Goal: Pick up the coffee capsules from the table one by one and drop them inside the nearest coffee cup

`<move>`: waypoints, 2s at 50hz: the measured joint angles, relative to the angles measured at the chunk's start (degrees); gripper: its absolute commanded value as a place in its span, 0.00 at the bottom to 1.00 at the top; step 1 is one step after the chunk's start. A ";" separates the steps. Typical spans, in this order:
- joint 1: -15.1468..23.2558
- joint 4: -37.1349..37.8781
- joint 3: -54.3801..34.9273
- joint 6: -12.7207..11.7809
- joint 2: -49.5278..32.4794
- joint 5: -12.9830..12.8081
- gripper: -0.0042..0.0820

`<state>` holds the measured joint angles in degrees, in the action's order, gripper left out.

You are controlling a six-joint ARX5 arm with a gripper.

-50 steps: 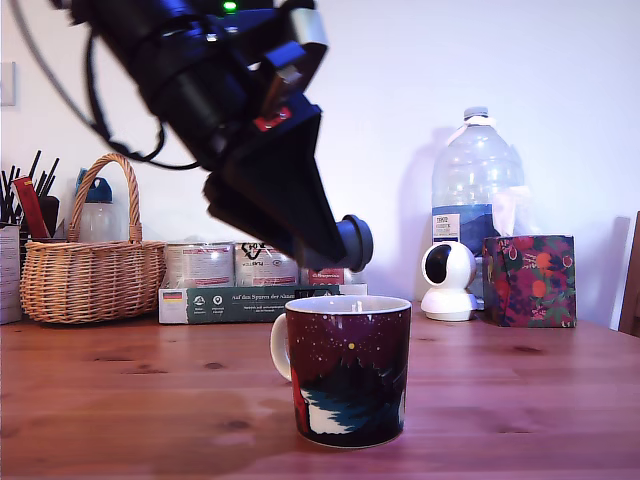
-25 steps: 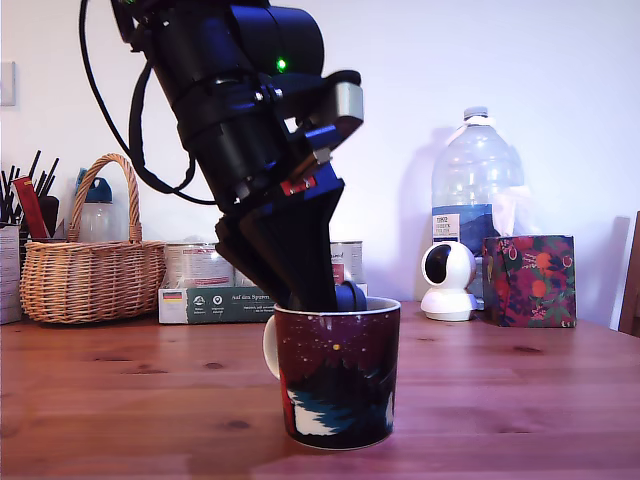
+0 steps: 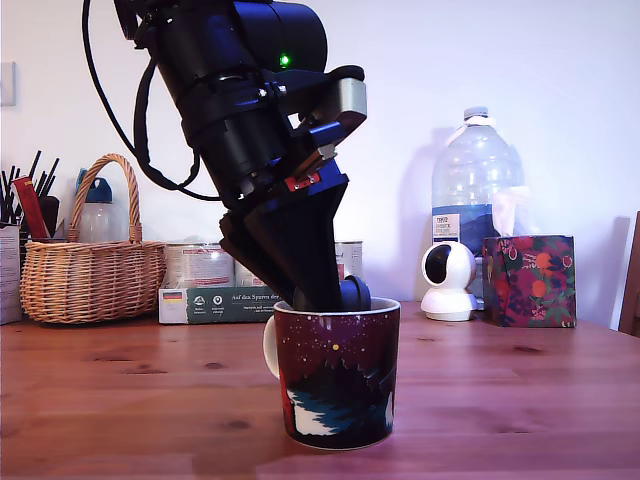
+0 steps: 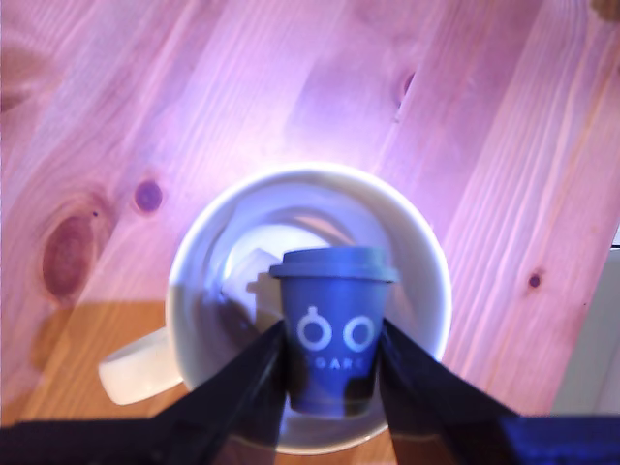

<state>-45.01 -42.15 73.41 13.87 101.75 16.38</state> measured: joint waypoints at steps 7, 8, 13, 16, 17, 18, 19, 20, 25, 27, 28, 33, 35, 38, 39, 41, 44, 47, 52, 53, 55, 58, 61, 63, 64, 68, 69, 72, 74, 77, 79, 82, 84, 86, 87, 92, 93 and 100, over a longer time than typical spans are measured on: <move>0.00 0.20 0.00 0.00 0.00 0.02 0.27; 0.00 0.28 0.00 0.00 0.00 0.02 0.27; 0.00 1.51 0.00 -0.02 0.00 0.02 0.41; 0.00 2.62 0.00 -0.13 0.00 0.02 0.65; 0.00 2.86 0.00 -0.26 0.00 0.02 0.71; -0.02 3.04 0.00 -0.28 0.00 0.02 0.78; -0.02 3.06 0.04 -0.59 0.00 0.00 0.82; -0.07 3.02 0.09 -1.09 0.00 0.00 0.85; -0.31 2.84 0.35 -1.64 0.00 -0.02 0.85; -0.42 2.82 0.50 -1.70 0.00 0.00 0.85; -0.48 2.80 0.63 -1.68 0.00 0.00 0.85; -0.66 2.93 1.01 -1.70 0.00 0.00 0.82; -0.66 2.95 1.03 -1.70 0.00 0.00 0.79; -0.66 2.82 1.03 -1.68 0.00 0.00 0.74; -0.66 2.84 1.03 -1.68 0.00 0.00 0.72; -0.66 2.84 1.03 -1.68 0.00 0.00 0.67; -0.66 2.80 1.03 -1.68 -0.02 0.00 0.56; -0.66 2.71 1.03 -1.68 -0.22 0.00 0.37; -0.66 2.71 1.03 -1.68 -1.68 0.02 0.03; -0.63 2.73 1.03 -1.68 -2.36 0.04 0.02; -0.55 2.80 1.03 -1.68 -3.61 0.04 0.03; -0.04 2.93 1.03 -1.70 -5.81 0.09 0.03; 0.61 2.93 1.05 -1.97 -7.93 0.22 0.03; 1.11 2.97 1.07 -2.21 -9.07 0.48 0.03; 1.42 2.97 1.09 -2.86 -9.46 0.66 0.03; 2.99 2.99 1.16 -3.23 -10.19 1.55 0.03; 3.41 3.06 1.16 -3.26 -10.21 1.57 0.03; 4.61 3.23 1.16 -3.26 -10.21 1.55 0.03; 5.29 3.56 1.16 -3.30 -10.23 1.55 0.03; 6.36 4.90 0.90 -3.82 -10.64 1.53 0.03; 7.08 6.34 0.26 -4.57 -11.41 1.53 0.03; 8.13 8.79 -1.73 -5.09 -13.59 1.53 0.03; 8.90 10.01 -3.28 -6.08 -15.50 1.51 0.03; 9.64 10.99 -4.83 -6.38 -17.27 1.38 0.03; 10.16 11.34 -5.70 -6.47 -18.29 1.11 0.03; 12.59 13.90 -9.38 -7.39 -22.12 0.07 0.03; 13.22 14.49 -10.23 -7.54 -22.75 -0.04 0.03; 18.10 19.39 -16.92 -8.96 -26.40 -0.26 0.03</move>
<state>-26.92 -22.76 56.49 4.91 75.35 16.12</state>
